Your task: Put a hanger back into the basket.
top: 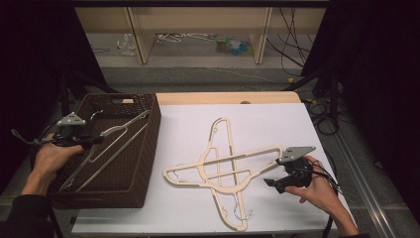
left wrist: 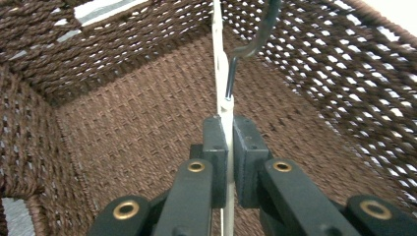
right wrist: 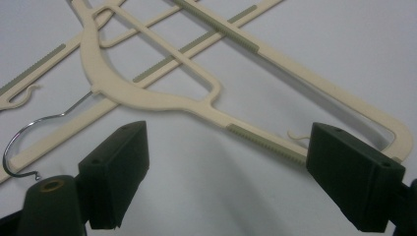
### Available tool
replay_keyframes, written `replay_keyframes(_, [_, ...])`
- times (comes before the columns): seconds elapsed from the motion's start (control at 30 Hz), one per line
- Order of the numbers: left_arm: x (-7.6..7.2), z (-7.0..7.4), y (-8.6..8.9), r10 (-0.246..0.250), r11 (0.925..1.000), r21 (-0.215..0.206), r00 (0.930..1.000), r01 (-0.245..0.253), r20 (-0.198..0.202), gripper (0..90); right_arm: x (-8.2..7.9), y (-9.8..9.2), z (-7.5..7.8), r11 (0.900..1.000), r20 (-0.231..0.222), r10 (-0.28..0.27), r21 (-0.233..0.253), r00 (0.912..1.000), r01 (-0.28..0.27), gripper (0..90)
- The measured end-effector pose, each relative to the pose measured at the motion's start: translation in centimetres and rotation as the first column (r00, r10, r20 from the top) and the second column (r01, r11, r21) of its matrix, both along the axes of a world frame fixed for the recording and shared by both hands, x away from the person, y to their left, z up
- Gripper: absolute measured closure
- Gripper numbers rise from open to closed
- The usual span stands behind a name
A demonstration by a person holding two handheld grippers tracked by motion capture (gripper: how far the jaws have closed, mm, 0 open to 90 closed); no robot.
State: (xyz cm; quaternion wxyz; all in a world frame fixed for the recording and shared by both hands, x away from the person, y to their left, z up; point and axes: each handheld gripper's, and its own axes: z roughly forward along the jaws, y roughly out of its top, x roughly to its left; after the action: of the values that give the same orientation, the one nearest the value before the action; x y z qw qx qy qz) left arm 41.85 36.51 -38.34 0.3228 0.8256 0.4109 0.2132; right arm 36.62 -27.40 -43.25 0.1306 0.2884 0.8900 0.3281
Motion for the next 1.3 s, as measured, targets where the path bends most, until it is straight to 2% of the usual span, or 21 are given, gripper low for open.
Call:
replay_keyframes(0.1, [0.5, -0.1, 0.2, 0.0, 0.9992, 0.039, 0.9993, -0.001, 0.037, 83.4, 0.0, 0.0, 0.1, 1.0, -0.008, 0.003, -0.005, 1.0, -0.003, 17.3])
replay_keyframes(0.13, [0.3, -0.5, 0.1, 0.078, 0.9968, 0.018, 0.9965, -0.078, 0.029, 82.0, 0.0, 0.1, 0.0, 1.0, -0.002, -0.002, 0.0, 1.0, 0.002, 17.3])
replay_keyframes(0.2, [0.4, -0.7, 0.4, 0.139, 0.9898, 0.028, 0.9898, -0.14, 0.03, 77.5, 0.0, 0.1, 0.0, 1.0, -0.005, -0.001, -0.001, 1.0, 0.001, 17.3])
replay_keyframes(0.33, [0.7, -0.9, 1.1, 0.165, 0.9856, 0.035, 0.9862, -0.165, 0.012, 77.0, 0.0, 0.0, 0.1, 1.0, -0.008, 0.006, -0.006, 1.0, -0.006, 17.4])
replay_keyframes(0.37, [0.7, -1.0, 1.1, 0.187, 0.9818, 0.034, 0.9824, -0.187, 0.004, 77.0, 0.0, 0.0, 0.1, 1.0, -0.008, 0.006, -0.006, 1.0, -0.006, 17.4])
replay_keyframes(0.4, [0.7, -1.2, 1.2, 0.226, 0.9732, 0.04, 0.974, -0.226, 0.007, 69.6, 0.0, 0.0, 0.1, 1.0, -0.008, 0.006, -0.006, 1.0, -0.006, 17.4])
replay_keyframes(0.5, [0.6, -1.4, 1.3, 0.241, 0.9691, 0.051, 0.9704, -0.241, 0.002, 62.5, 0.0, 0.1, 0.0, 1.0, 0.004, 0.006, -0.001, 1.0, -0.006, 17.4])
replay_keyframes(0.53, [0.5, -1.4, 1.2, 0.286, 0.9555, 0.074, 0.9581, -0.286, 0.004, 57.0, 0.0, 0.1, 0.0, 1.0, 0.007, 0.008, 0.0, 0.9999, -0.008, 17.5])
replay_keyframes(0.57, [0.5, -1.4, 1.2, 0.29, 0.952, 0.097, 0.9568, -0.29, 0.014, 52.8, 0.0, 0.1, 0.0, 1.0, 0.0, 0.004, 0.001, 1.0, -0.004, 17.6])
replay_keyframes(0.63, [0.2, -1.2, 1.2, 0.284, 0.9522, 0.115, 0.9588, -0.283, 0.009, 57.0, 0.0, 0.1, 0.0, 1.0, 0.003, 0.008, -0.001, 1.0, -0.008, 17.8])
replay_keyframes(0.73, [0.0, -1.0, 1.1, 0.281, 0.9541, 0.102, 0.9594, -0.282, 0.016, 52.8, 0.0, 0.2, 0.0, 1.0, 0.002, 0.013, -0.001, 0.9999, -0.013, 17.8])
replay_keyframes(0.8, [-0.4, -0.6, 0.7, 0.265, 0.9615, 0.067, 0.9638, -0.267, 0.027, 50.2, 0.0, 0.2, -0.1, 1.0, 0.001, 0.016, -0.005, 0.9999, -0.016, 17.8])
replay_keyframes(0.83, [-1.0, 0.1, -0.2, 0.234, 0.9712, 0.035, 0.9711, -0.236, 0.047, 49.3, 0.1, 0.3, -0.1, 1.0, 0.008, 0.021, -0.003, 0.9997, -0.021, 17.8])
replay_keyframes(0.87, [-1.4, 0.5, -0.8, 0.217, 0.9757, 0.016, 0.9742, -0.218, 0.062, 47.1, 0.1, 0.3, 0.0, 1.0, -0.009, 0.028, -0.009, 0.9996, -0.028, 17.8])
replay_keyframes(0.97, [-3.2, 1.9, -3.1, 0.168, 0.9857, -0.035, 0.9805, -0.165, 0.102, 39.4, 0.1, 0.4, -0.2, 1.0, 0.005, 0.027, -0.004, 0.9996, -0.027, 17.8])
replay_keyframes(1.03, [-4.8, 2.9, -5.1, 0.14, 0.9867, -0.101, 0.9804, -0.127, 0.138, 35.7, 0.1, 0.4, -0.2, 0.999, 0.005, 0.032, -0.005, 0.9995, -0.032, 17.8])
replay_keyframes(1.07, [-4.8, 2.9, -5.1, 0.14, 0.9867, -0.101, 0.9804, -0.127, 0.138, 34.3, 0.1, 0.4, -0.2, 0.999, 0.005, 0.032, -0.005, 0.9995, -0.032, 17.8])
replay_keyframes(1.13, [-6.2, 3.6, -7.5, 0.075, 0.9847, -0.168, 0.982, -0.046, 0.173, 33.8, 0.2, 0.4, -0.2, 0.999, 0.011, 0.048, -0.016, 0.9988, -0.048, 17.8])
replay_keyframes(1.2, [-8.4, 4.1, -11.1, -0.024, 0.9809, -0.184, 0.9763, 0.064, 0.215, 32.6, 0.4, 0.6, -0.4, 0.998, 0.022, 0.059, -0.019, 0.998, -0.059, 17.8])
replay_keyframes(1.23, [-8.4, 4.1, -11.1, -0.024, 0.9809, -0.184, 0.9763, 0.064, 0.215, 32.1, 0.4, 0.6, -0.4, 0.998, 0.022, 0.059, -0.019, 0.998, -0.059, 17.8])
replay_keyframes(1.3, [-9.6, 4.0, -13.4, -0.068, 0.9787, -0.174, 0.9721, 0.109, 0.224, 31.7, 0.4, 0.7, -0.5, 0.998, 0.025, 0.064, -0.027, 0.9977, -0.063, 18.0])
